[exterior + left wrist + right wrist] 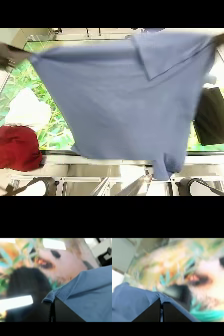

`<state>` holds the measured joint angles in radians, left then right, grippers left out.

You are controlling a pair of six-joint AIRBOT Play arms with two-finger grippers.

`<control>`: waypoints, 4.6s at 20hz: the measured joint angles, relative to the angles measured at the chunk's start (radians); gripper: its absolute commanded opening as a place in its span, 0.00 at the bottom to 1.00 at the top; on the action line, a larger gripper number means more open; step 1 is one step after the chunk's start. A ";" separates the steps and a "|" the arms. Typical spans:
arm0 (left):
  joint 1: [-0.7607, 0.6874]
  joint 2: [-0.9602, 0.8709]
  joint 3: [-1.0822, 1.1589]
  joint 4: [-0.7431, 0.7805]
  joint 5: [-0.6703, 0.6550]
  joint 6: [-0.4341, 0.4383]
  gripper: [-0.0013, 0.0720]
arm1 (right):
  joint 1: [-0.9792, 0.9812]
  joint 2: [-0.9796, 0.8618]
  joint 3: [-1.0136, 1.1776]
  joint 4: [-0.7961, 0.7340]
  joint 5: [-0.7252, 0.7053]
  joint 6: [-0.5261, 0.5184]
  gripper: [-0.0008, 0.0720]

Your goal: Fold the shirts.

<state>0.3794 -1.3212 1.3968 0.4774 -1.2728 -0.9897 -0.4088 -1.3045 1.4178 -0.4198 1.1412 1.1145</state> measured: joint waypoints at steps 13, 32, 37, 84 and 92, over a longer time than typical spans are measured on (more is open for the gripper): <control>-0.084 -0.754 0.455 0.061 0.039 0.172 0.04 | 0.073 -0.730 0.047 0.440 -0.161 -0.291 0.04; -0.098 -0.809 0.438 0.170 -0.032 0.179 0.04 | -0.072 -0.782 0.191 0.312 0.050 -0.250 0.04; -0.138 -0.809 0.424 0.176 -0.013 0.178 0.04 | -0.074 -0.782 0.191 0.282 0.052 -0.216 0.04; -0.092 -0.162 -0.572 0.512 -0.038 -0.023 0.40 | -0.044 0.130 -0.532 -0.096 0.237 -0.227 0.05; -0.171 -0.161 -0.547 0.510 0.103 0.035 0.42 | -0.043 0.105 -0.555 -0.084 0.211 -0.227 0.35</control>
<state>0.2089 -1.4826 0.8501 0.9878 -1.1702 -0.9543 -0.4519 -1.1999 0.8627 -0.5037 1.3518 0.8879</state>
